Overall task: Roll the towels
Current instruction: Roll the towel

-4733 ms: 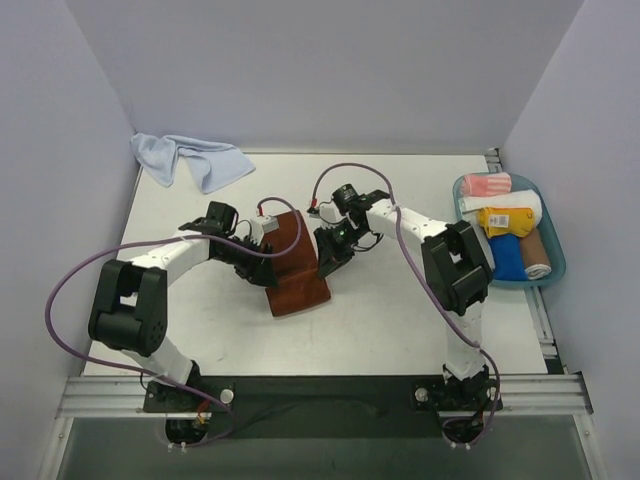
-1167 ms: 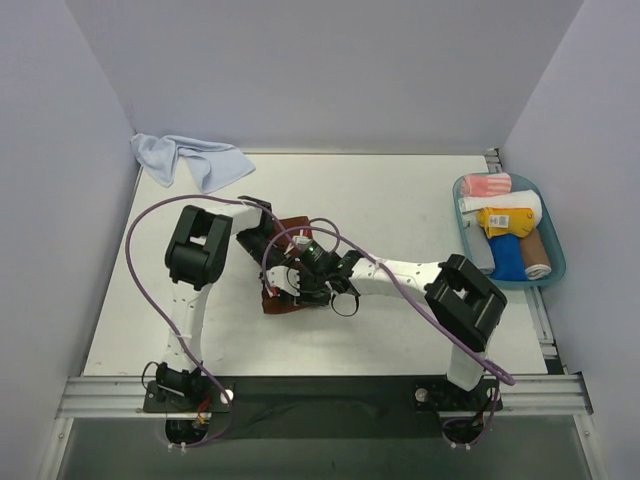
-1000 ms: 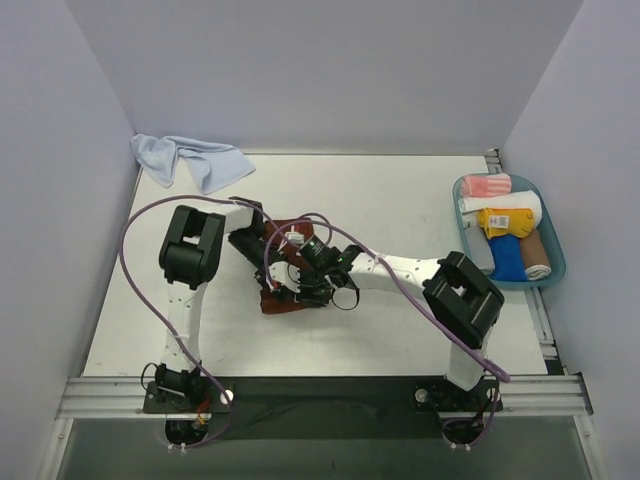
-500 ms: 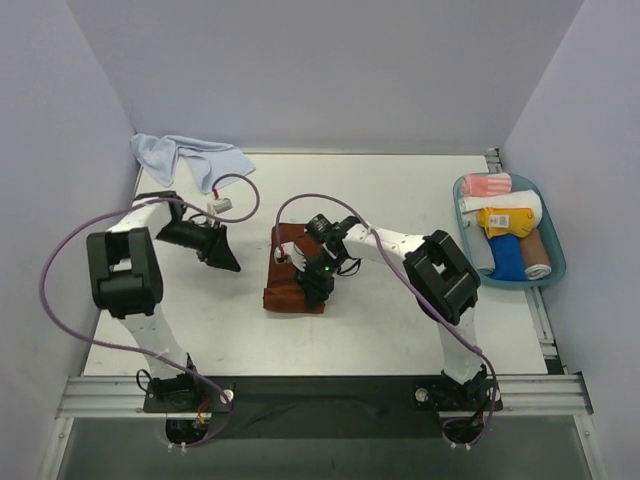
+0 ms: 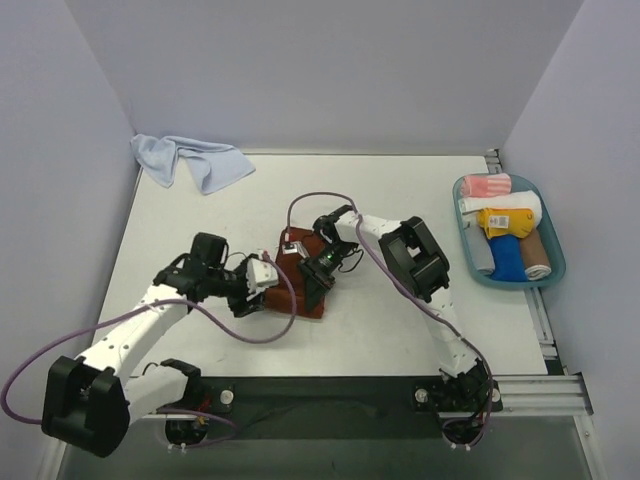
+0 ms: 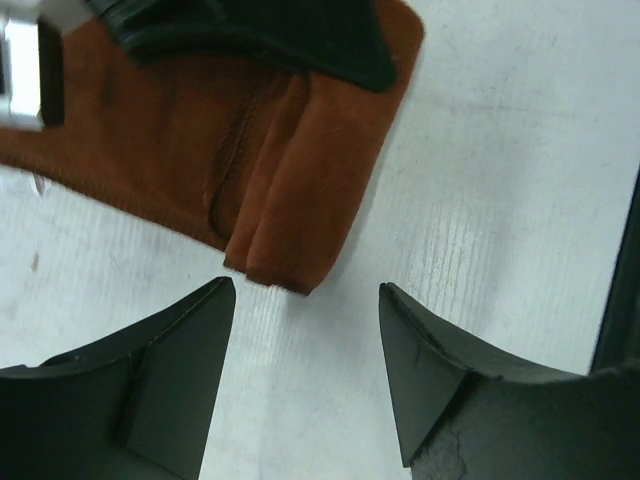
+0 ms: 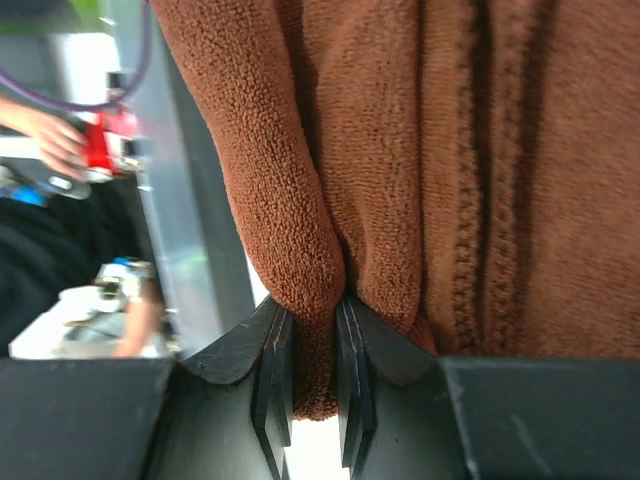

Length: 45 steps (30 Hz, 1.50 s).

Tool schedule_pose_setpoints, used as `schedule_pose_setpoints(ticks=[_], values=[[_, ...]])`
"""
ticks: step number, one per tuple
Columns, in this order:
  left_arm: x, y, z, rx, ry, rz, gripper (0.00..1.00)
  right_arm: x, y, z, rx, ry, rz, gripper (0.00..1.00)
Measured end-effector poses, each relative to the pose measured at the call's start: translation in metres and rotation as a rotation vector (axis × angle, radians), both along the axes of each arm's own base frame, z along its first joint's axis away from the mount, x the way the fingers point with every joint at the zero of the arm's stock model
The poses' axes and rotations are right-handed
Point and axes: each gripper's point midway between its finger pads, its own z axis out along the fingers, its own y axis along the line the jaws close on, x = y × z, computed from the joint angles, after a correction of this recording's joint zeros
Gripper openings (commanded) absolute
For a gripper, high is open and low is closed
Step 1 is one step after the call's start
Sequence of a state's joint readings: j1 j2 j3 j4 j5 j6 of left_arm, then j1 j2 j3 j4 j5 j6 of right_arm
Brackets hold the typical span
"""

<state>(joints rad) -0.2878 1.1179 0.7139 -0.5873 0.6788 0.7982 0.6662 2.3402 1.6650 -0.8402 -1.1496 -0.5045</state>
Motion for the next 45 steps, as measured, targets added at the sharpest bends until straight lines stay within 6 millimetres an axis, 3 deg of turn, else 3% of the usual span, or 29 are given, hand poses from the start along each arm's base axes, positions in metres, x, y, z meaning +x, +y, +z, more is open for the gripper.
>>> schedule_pose_setpoints(ticks=[5,10,14,20,21,24,28,32,36,41,45], values=[[-0.022,-0.040,-0.011,0.077,-0.179,-0.221,0.70,0.000,-0.003,0.001,-0.009,0.108,-0.036,0.00],[-0.012,-0.058,-0.019,0.123,-0.272,-0.292,0.69,-0.001,-0.003,0.001,-0.026,0.149,-0.042,0.00],[-0.010,-0.068,-0.027,0.145,-0.313,-0.345,0.62,0.000,-0.002,0.001,-0.041,0.187,-0.053,0.00],[-0.026,-0.068,-0.061,0.198,-0.311,-0.434,0.46,0.004,-0.004,0.002,-0.057,0.225,-0.076,0.00],[-0.026,-0.069,-0.064,0.201,-0.313,-0.437,0.40,0.004,-0.004,0.002,-0.060,0.224,-0.076,0.01],[-0.019,-0.075,-0.066,0.210,-0.316,-0.418,0.25,0.006,-0.005,0.001,-0.082,0.215,-0.071,0.13],[-0.014,-0.080,-0.065,0.220,-0.264,-0.378,0.14,0.012,-0.009,0.001,-0.128,0.176,-0.060,0.27],[-0.014,-0.085,-0.063,0.237,-0.167,-0.359,0.12,0.020,-0.014,0.006,-0.160,0.132,-0.061,0.39],[-0.014,-0.091,-0.061,0.236,-0.034,-0.358,0.10,0.039,-0.031,0.016,-0.181,0.008,-0.077,0.52],[-0.009,-0.089,-0.059,0.204,0.205,-0.313,0.08,0.090,-0.080,0.042,-0.195,-0.233,-0.186,0.53],[-0.003,-0.088,-0.058,0.168,0.394,-0.282,0.08,0.109,-0.118,0.078,-0.188,-0.373,-0.293,0.51]])
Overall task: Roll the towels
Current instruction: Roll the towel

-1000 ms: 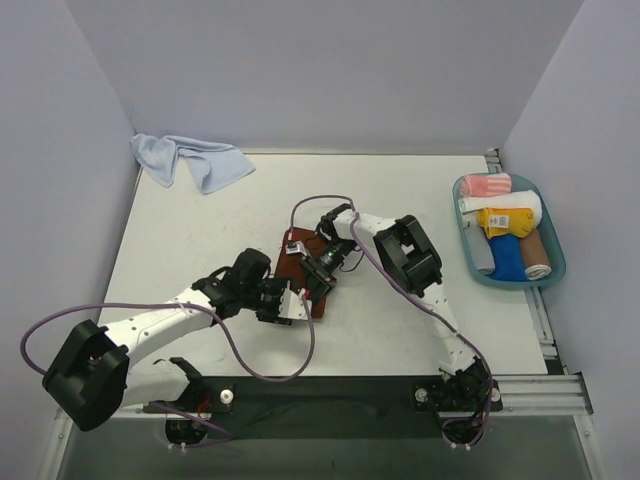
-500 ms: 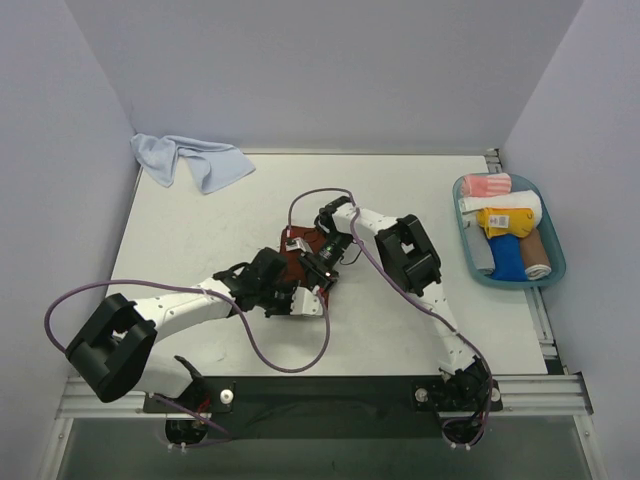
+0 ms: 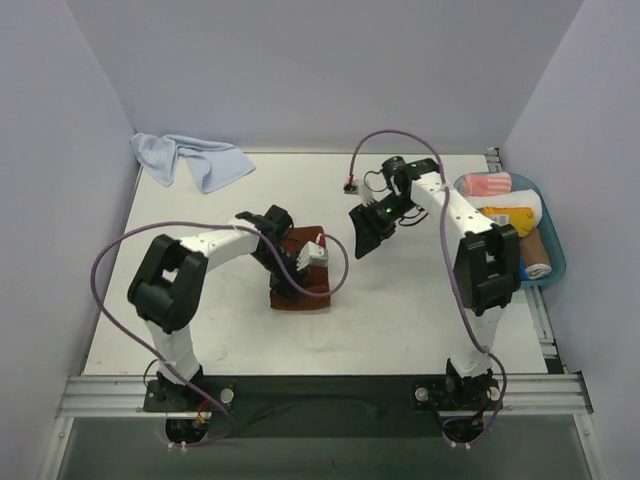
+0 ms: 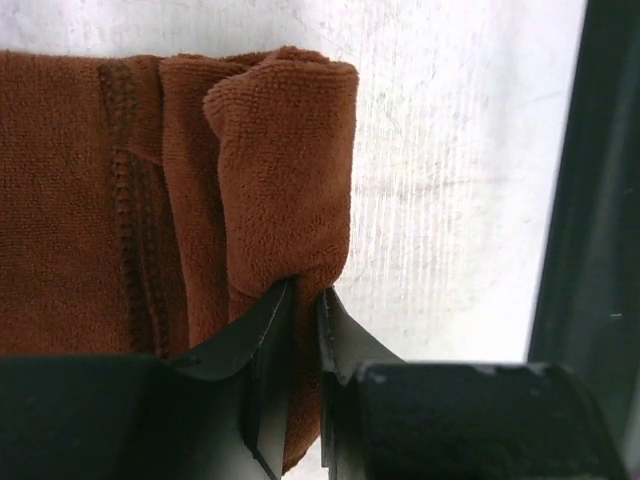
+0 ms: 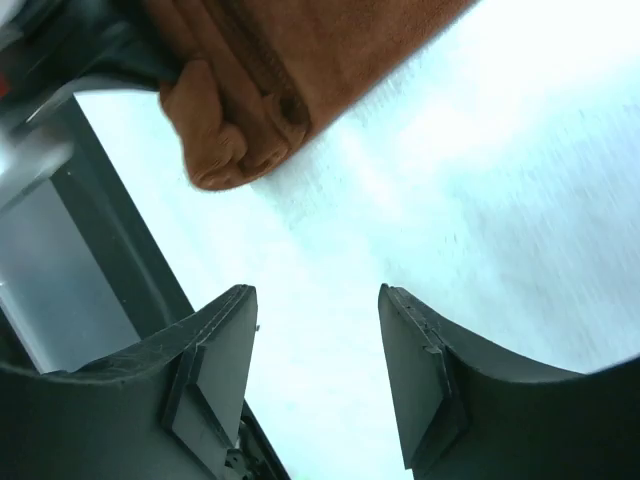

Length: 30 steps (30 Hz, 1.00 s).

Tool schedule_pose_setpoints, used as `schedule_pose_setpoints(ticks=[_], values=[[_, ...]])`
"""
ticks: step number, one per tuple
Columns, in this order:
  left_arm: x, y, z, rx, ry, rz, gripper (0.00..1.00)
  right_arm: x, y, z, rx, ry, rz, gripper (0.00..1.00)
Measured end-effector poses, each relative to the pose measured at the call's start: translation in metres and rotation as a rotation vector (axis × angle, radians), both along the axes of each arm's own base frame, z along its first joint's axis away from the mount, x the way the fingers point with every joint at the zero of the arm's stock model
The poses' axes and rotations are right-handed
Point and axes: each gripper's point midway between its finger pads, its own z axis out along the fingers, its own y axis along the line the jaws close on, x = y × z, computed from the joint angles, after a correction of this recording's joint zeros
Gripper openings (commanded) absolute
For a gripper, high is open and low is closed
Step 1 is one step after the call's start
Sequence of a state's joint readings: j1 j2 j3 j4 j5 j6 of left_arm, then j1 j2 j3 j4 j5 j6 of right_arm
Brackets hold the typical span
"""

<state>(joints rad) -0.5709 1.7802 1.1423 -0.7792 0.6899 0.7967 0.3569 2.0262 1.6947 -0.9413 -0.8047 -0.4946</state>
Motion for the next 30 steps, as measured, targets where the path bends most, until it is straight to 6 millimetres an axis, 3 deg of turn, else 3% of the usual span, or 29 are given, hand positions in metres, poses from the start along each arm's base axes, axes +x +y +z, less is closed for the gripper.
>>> schedule_pose_setpoints(ticks=[3,7,13,16,19,26,30], values=[[0.005,-0.001,-0.001,-0.001,0.144,0.033,0.07,-0.010,-0.013,0.029,0.013,-0.107,-0.018,0.50],[0.011,-0.001,-0.002,0.006,0.316,0.073,0.07,-0.040,-0.012,0.054,0.038,-0.204,0.008,0.50],[0.015,-0.001,-0.004,0.024,0.517,0.126,0.10,-0.080,0.007,0.059,0.007,-0.344,0.127,0.52],[0.016,-0.002,-0.004,0.038,0.575,0.142,0.10,-0.099,0.026,0.052,-0.027,-0.440,0.231,0.57],[0.018,-0.002,-0.004,0.049,0.615,0.152,0.10,-0.104,0.044,0.041,-0.069,-0.530,0.305,0.67],[0.018,-0.002,-0.004,0.061,0.661,0.163,0.10,-0.083,0.083,-0.004,-0.183,-0.711,0.404,0.72],[0.019,-0.001,-0.004,0.052,0.687,0.179,0.10,-0.073,0.095,-0.030,-0.220,-0.752,0.436,0.71]])
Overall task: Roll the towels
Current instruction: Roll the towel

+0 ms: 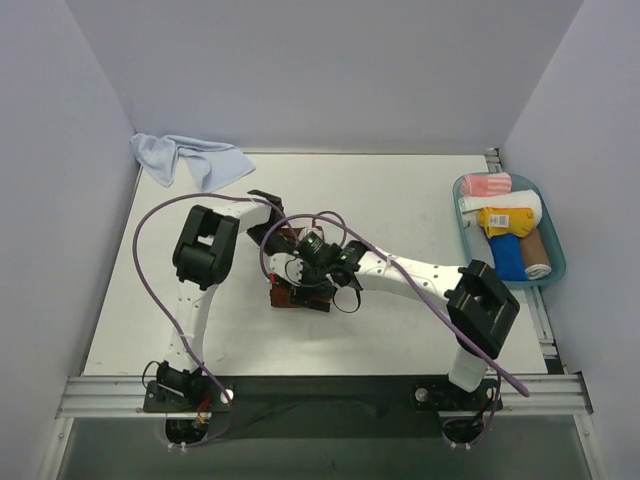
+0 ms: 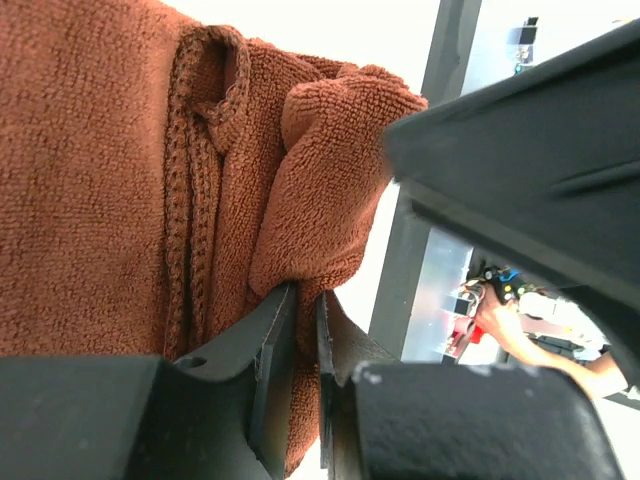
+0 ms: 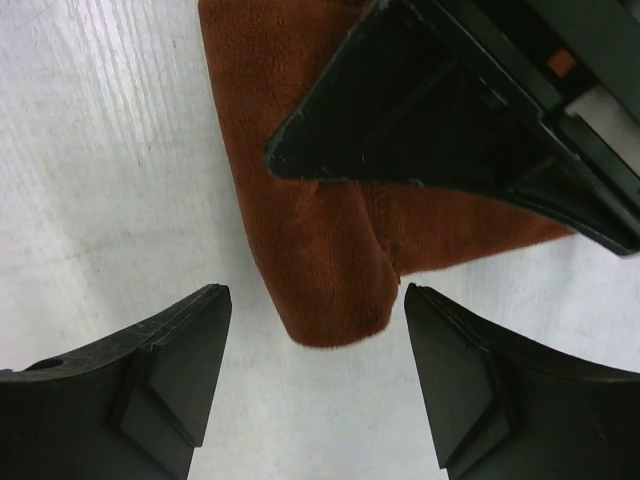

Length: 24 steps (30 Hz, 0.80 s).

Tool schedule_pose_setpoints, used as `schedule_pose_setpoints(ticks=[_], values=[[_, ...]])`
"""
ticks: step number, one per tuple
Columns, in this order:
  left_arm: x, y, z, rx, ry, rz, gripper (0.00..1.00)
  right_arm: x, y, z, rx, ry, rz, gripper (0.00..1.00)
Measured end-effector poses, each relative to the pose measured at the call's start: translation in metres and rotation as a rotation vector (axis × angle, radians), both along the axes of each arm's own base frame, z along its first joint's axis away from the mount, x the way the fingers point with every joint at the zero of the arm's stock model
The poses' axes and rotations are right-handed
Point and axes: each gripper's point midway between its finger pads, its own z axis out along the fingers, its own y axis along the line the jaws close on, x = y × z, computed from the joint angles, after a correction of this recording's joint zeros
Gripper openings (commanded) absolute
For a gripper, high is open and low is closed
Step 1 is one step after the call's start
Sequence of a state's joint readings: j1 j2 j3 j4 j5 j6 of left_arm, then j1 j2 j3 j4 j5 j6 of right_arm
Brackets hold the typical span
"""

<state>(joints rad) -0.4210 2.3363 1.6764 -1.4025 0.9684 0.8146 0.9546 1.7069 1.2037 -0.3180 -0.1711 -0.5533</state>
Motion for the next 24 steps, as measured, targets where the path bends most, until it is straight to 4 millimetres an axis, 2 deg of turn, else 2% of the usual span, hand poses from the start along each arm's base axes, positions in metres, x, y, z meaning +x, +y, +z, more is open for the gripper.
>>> schedule_pose_setpoints(ticks=[3,7,8,9,10,12,13,16,18,24], values=[[0.001,0.001,0.000,-0.005,0.011,0.012,0.10,0.004,0.007,-0.011,-0.002,-0.008,0.018,0.66],[0.003,0.002,0.000,-0.007,0.015,0.021,0.11,0.003,0.010,-0.029,-0.008,0.005,0.034,0.48],[0.003,0.003,0.000,-0.008,0.018,0.025,0.11,0.001,0.008,-0.035,-0.014,0.016,0.038,0.38],[0.003,0.003,0.000,-0.010,0.024,0.031,0.11,-0.001,0.007,-0.041,-0.021,0.025,0.047,0.34],[0.004,0.004,0.000,-0.012,0.029,0.037,0.11,-0.002,0.008,-0.045,-0.020,0.033,0.052,0.23],[0.004,0.006,0.000,-0.014,0.042,0.053,0.11,-0.001,0.011,-0.046,-0.004,0.044,0.056,0.11],[0.005,0.008,0.000,-0.015,0.049,0.063,0.11,-0.001,0.012,-0.046,0.007,0.052,0.057,0.00],[0.007,0.015,0.000,-0.020,0.080,0.108,0.11,0.001,0.018,-0.047,0.047,0.089,0.060,0.00],[0.008,0.020,0.000,-0.024,0.103,0.151,0.16,0.003,0.024,-0.047,0.080,0.126,0.068,0.00],[0.016,0.048,0.001,0.004,0.126,0.333,0.40,0.007,0.047,-0.046,0.169,0.222,0.109,0.00]])
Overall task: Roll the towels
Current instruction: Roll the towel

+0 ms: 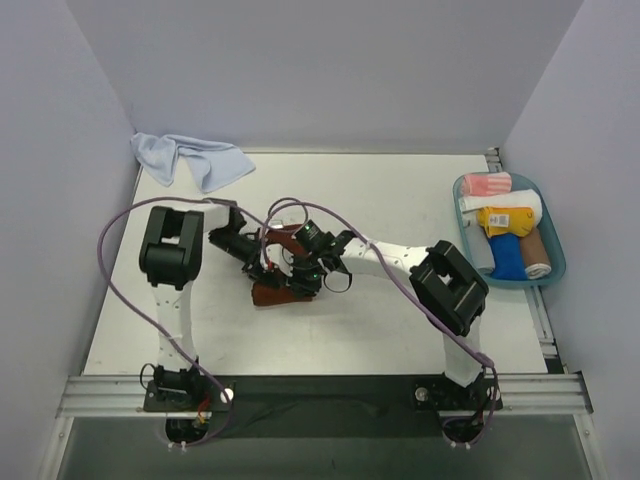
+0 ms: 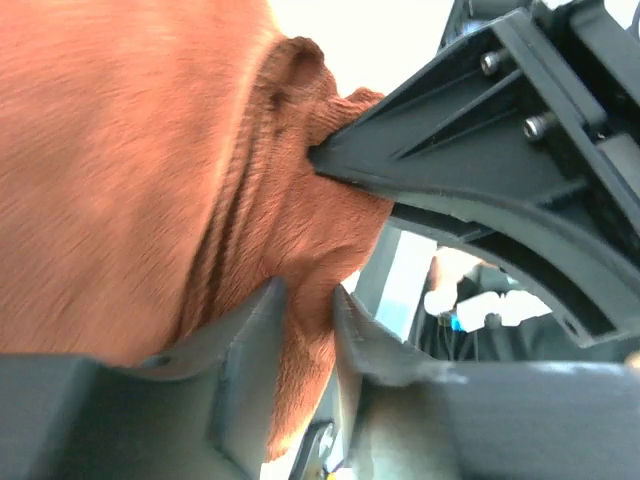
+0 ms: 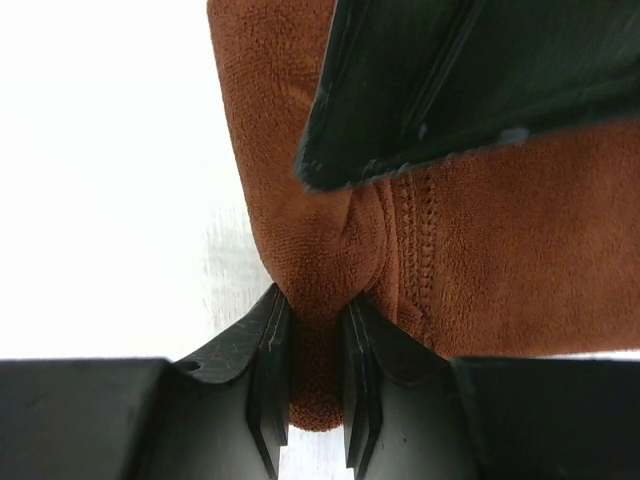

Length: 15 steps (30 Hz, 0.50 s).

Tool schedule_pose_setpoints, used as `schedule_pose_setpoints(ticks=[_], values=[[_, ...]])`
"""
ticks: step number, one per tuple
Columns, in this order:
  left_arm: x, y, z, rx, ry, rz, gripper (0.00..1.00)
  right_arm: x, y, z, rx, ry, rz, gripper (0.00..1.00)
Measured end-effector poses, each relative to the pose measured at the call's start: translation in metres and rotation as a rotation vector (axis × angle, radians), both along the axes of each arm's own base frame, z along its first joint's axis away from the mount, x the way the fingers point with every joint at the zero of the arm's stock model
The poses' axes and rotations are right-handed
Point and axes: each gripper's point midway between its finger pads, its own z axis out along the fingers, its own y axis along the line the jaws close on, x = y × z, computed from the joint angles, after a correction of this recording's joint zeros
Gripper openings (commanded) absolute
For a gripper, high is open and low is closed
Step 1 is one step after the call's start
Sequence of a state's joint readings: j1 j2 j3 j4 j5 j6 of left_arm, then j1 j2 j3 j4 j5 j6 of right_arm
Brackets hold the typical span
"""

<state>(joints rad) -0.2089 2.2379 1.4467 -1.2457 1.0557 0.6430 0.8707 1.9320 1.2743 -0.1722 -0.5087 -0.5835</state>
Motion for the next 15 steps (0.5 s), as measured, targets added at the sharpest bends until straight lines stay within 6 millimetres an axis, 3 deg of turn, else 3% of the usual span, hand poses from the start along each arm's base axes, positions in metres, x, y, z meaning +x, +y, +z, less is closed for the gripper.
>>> schedule_pose_setpoints(ticks=[3,7,11,15], values=[[0.012,0.019,0.002,0.020,-0.054,0.093,0.52,-0.001,0.006,-0.001,0.030,0.041,0.027,0.00],[0.042,0.054,0.002,0.052,-0.216,0.200,0.56,0.000,0.008,-0.001,0.048,0.121,0.039,0.00],[0.061,0.083,0.024,0.086,-0.403,0.295,0.57,0.001,0.008,-0.001,0.075,0.223,0.033,0.00],[0.065,0.100,0.059,0.127,-0.687,0.348,0.63,0.002,0.008,0.000,0.111,0.313,0.018,0.00]])
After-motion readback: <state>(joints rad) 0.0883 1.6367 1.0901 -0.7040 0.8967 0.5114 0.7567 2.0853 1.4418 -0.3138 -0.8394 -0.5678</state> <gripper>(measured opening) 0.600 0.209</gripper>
